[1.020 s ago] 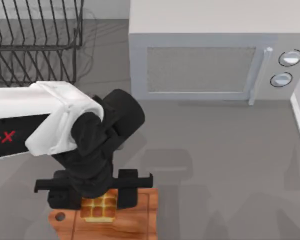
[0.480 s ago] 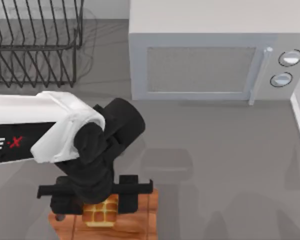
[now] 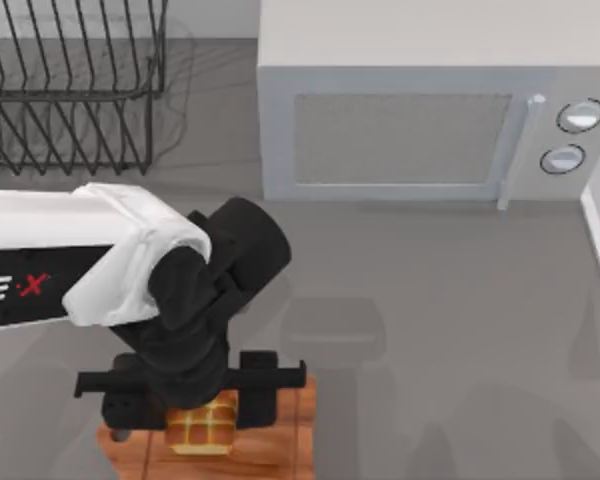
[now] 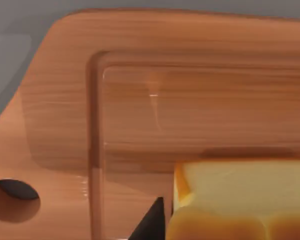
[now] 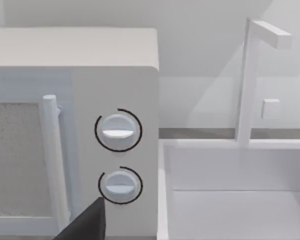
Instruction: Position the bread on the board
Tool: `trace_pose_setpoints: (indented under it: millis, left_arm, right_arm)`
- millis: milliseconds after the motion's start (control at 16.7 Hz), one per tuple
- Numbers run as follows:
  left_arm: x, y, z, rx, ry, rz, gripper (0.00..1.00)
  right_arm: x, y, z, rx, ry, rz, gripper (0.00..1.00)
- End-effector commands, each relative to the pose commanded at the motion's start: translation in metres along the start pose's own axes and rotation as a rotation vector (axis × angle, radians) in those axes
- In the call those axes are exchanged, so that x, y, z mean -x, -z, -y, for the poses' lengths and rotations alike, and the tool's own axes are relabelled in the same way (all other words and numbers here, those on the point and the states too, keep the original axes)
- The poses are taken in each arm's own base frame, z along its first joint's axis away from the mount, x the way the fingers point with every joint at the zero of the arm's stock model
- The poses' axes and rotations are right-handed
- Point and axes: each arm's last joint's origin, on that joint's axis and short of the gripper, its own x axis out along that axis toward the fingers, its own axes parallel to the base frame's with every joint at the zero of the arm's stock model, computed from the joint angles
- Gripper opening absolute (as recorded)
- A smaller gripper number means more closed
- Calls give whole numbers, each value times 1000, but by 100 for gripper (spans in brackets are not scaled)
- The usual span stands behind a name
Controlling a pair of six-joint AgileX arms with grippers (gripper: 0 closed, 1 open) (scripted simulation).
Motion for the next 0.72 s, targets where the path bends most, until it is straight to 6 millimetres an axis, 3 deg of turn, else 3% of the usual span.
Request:
trace_pose_setpoints:
  millis: [360, 720]
  left_arm:
    - [0, 0, 0, 0, 0, 0, 98]
    - [0, 0, 0, 0, 0, 0, 100]
  right_arm:
    - [0, 0, 0, 0, 0, 0, 100]
    - [0, 0, 0, 0, 0, 0, 100]
